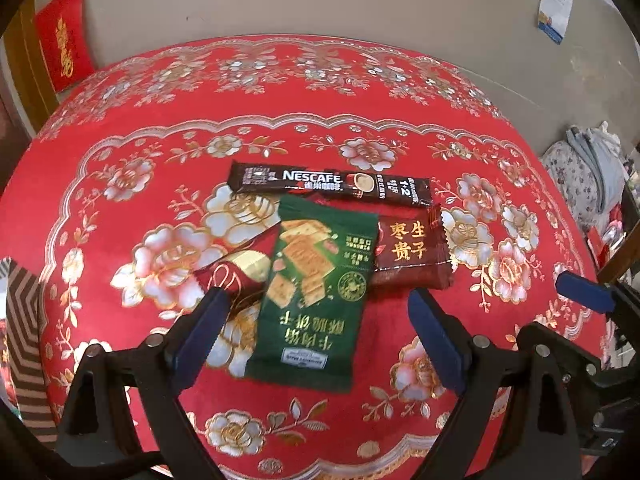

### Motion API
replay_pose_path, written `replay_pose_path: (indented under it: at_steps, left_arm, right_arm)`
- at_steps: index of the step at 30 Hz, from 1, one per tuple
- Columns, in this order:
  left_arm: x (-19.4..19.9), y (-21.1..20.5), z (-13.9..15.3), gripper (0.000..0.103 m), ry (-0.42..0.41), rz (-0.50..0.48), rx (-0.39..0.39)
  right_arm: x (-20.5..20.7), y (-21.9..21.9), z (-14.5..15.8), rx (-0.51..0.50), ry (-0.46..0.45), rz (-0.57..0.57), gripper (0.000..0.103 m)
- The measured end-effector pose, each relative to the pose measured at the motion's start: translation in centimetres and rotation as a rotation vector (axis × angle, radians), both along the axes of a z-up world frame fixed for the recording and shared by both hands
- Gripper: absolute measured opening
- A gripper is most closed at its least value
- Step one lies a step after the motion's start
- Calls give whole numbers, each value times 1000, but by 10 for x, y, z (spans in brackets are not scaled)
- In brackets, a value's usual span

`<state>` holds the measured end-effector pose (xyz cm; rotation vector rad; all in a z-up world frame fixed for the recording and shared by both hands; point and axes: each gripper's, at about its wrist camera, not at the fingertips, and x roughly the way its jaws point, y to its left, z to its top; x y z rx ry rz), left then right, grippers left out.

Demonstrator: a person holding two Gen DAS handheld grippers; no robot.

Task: Organize snacks
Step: 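Grasp the green cracker packet with the left tool while the right tool grasps the red date candy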

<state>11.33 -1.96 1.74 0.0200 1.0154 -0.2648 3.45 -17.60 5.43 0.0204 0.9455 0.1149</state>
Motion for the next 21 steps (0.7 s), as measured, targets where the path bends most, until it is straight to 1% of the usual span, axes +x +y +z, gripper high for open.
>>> replay_pose_path:
  at_steps: [3,4,5,8,9,12,14,15,19,21]
  left_arm:
    - [1,-1,1,75,-15,1,10]
    - [1,0,1,64,-18,3,14]
    - [1,1,2,49,-22,9,26]
    - [0,7,2,47,-21,9,28]
    - [-3,9,2,47,-26,11,41]
    - [-12,21,3,47,-25,37,39]
    - [-19,29,3,47,-23,50,56]
    - [-24,33,3,47,-19,48,57]
    - [-33,46,4,47,4,58,45]
    - [-39,50,7,47,1,59,48]
  right_arm:
    - [0,1,1,-5,-5,3,79]
    - [0,2,2,-7,-6,6,79]
    - [0,3,2,-8,-7,7,79]
    - [3,6,4,-15,-12,17,79]
    - [4,8,5,-18,-17,28,79]
    - [11,21,10,-37,-42,99,79]
    - [18,34,10,-76,-50,152,80]
    - [23,42,10,-112,-61,183,79]
    - [38,69,5,-197,-90,299,80]
    - [47,79,1,-232,-91,337,80]
